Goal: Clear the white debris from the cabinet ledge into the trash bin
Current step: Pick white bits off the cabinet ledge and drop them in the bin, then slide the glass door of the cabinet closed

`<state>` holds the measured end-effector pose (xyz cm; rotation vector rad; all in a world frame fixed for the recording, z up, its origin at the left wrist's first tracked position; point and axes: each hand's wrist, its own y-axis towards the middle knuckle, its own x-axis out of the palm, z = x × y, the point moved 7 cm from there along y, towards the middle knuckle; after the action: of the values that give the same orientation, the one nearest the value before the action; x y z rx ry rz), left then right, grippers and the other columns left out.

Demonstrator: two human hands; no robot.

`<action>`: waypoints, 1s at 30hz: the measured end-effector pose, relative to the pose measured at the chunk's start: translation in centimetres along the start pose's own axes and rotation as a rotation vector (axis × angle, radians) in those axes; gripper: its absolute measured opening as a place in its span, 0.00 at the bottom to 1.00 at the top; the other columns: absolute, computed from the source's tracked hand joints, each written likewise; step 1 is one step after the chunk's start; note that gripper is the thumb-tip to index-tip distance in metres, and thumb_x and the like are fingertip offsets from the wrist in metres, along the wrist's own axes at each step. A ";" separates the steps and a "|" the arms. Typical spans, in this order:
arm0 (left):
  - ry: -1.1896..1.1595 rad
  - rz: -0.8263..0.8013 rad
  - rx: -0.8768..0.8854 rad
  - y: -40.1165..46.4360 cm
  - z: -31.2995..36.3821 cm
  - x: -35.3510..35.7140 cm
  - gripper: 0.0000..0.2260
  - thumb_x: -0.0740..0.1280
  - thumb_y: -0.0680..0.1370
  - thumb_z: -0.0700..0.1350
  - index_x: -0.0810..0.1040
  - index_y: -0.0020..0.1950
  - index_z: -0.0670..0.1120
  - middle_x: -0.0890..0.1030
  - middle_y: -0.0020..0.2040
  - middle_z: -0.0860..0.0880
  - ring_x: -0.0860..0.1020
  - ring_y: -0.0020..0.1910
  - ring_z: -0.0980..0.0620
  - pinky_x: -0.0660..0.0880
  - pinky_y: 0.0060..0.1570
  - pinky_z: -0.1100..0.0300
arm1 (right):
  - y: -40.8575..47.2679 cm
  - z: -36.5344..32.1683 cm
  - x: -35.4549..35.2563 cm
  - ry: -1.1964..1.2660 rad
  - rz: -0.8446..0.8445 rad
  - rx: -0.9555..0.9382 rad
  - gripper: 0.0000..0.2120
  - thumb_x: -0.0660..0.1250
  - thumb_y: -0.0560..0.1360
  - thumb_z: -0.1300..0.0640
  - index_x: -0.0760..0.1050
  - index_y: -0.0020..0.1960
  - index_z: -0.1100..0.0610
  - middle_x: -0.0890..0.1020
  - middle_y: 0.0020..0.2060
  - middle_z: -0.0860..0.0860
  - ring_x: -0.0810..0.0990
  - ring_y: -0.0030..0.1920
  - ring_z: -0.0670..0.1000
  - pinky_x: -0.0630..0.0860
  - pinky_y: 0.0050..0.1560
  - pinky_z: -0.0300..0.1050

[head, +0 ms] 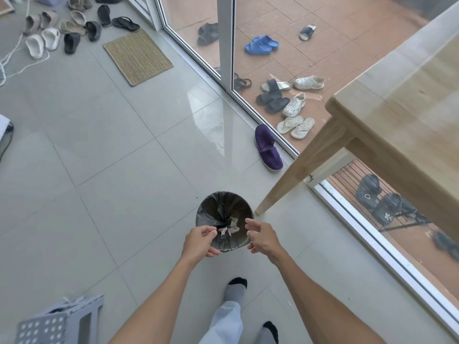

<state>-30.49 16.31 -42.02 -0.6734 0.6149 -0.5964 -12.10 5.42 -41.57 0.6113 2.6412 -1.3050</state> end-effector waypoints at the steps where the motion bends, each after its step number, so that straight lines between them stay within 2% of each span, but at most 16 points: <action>1: 0.010 -0.003 0.003 -0.1 0.0 -0.1 0.10 0.65 0.79 0.43 0.80 0.59 0.44 0.81 0.59 0.43 0.86 0.32 0.44 0.83 0.36 0.53 | -0.2 -0.2 -0.1 -0.014 0.001 -0.012 0.23 0.58 0.78 0.64 0.70 0.72 0.54 0.77 0.66 0.53 0.81 0.30 0.50 0.79 0.31 0.38; 5: 0.059 -0.005 0.033 -1.0 0.6 -0.6 0.10 0.65 0.79 0.45 0.81 0.58 0.45 0.82 0.57 0.45 0.86 0.33 0.46 0.83 0.38 0.53 | -1.1 -1.2 -1.0 -0.086 0.018 -0.056 0.21 0.60 0.79 0.60 0.70 0.72 0.53 0.78 0.63 0.54 0.82 0.32 0.50 0.79 0.32 0.39; 7: 0.089 -0.002 0.061 -1.7 1.7 -1.2 0.10 0.65 0.80 0.46 0.81 0.58 0.46 0.82 0.56 0.47 0.86 0.34 0.48 0.82 0.37 0.56 | -2.0 -1.9 -1.7 -0.105 0.027 -0.061 0.22 0.62 0.78 0.57 0.70 0.72 0.53 0.79 0.61 0.54 0.83 0.38 0.51 0.82 0.35 0.41; 9: 0.132 -0.002 0.101 -2.4 3.1 -2.1 0.08 0.65 0.80 0.46 0.81 0.55 0.47 0.83 0.53 0.47 0.86 0.38 0.49 0.82 0.42 0.56 | -3.0 -3.3 -2.6 -0.136 0.039 -0.078 0.23 0.64 0.77 0.53 0.71 0.71 0.53 0.79 0.62 0.55 0.82 0.49 0.53 0.82 0.48 0.46; 11: 0.220 -0.017 0.164 -3.0 5.1 -3.1 0.08 0.64 0.80 0.47 0.82 0.53 0.49 0.84 0.52 0.47 0.84 0.49 0.49 0.80 0.48 0.56 | -4.2 -5.3 -3.6 -0.201 0.045 -0.115 0.25 0.65 0.76 0.51 0.70 0.72 0.54 0.78 0.66 0.56 0.78 0.61 0.55 0.76 0.60 0.47; 14: 0.307 -0.026 0.237 -4.2 8.8 -5.1 0.10 0.64 0.80 0.46 0.83 0.55 0.48 0.83 0.55 0.48 0.79 0.56 0.51 0.73 0.48 0.63 | -6.2 -9.2 -4.9 -0.317 0.035 -0.191 0.28 0.65 0.77 0.48 0.66 0.75 0.55 0.72 0.72 0.54 0.71 0.71 0.54 0.68 0.69 0.49; 17: 0.377 -0.004 0.328 -6.0 13.6 -7.3 0.11 0.63 0.81 0.46 0.82 0.58 0.46 0.82 0.56 0.48 0.78 0.56 0.51 0.72 0.46 0.65 | -8.2 -13.4 -6.6 -0.365 0.059 -0.259 0.30 0.65 0.76 0.46 0.65 0.75 0.54 0.69 0.74 0.52 0.67 0.73 0.53 0.65 0.72 0.50; 19: 0.404 0.019 0.394 -7.4 17.1 -8.7 0.11 0.63 0.81 0.47 0.81 0.59 0.47 0.82 0.56 0.48 0.78 0.55 0.51 0.73 0.49 0.62 | -9.7 -16.4 -7.7 -0.377 0.086 -0.309 0.30 0.65 0.76 0.46 0.65 0.75 0.53 0.68 0.75 0.51 0.67 0.73 0.53 0.64 0.71 0.48; 23: 0.446 0.062 0.532 -10.7 24.1 -10.9 0.10 0.64 0.80 0.48 0.82 0.57 0.49 0.82 0.56 0.48 0.80 0.54 0.51 0.75 0.52 0.58 | -13.8 -22.2 -10.1 -0.385 0.129 -0.410 0.30 0.66 0.75 0.46 0.66 0.75 0.52 0.72 0.71 0.51 0.73 0.65 0.50 0.68 0.61 0.43; 28: 0.497 0.097 0.703 -15.8 32.5 -12.3 0.11 0.65 0.79 0.46 0.82 0.59 0.46 0.82 0.55 0.46 0.80 0.56 0.49 0.77 0.56 0.54 | -18.6 -28.7 -14.2 -0.423 0.231 -0.548 0.26 0.68 0.73 0.48 0.71 0.70 0.51 0.76 0.69 0.52 0.74 0.67 0.53 0.69 0.69 0.46; 30: 0.499 0.121 0.777 -17.9 35.5 -12.4 0.11 0.66 0.79 0.45 0.82 0.59 0.44 0.83 0.56 0.46 0.80 0.57 0.48 0.75 0.57 0.56 | -21.3 -30.7 -16.3 -0.414 0.284 -0.592 0.26 0.69 0.75 0.51 0.69 0.72 0.51 0.74 0.70 0.53 0.73 0.69 0.54 0.67 0.70 0.47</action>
<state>-19.84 26.86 -3.16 0.2532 0.8051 -0.8273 -4.27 13.16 -2.33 0.5228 2.3089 -0.4634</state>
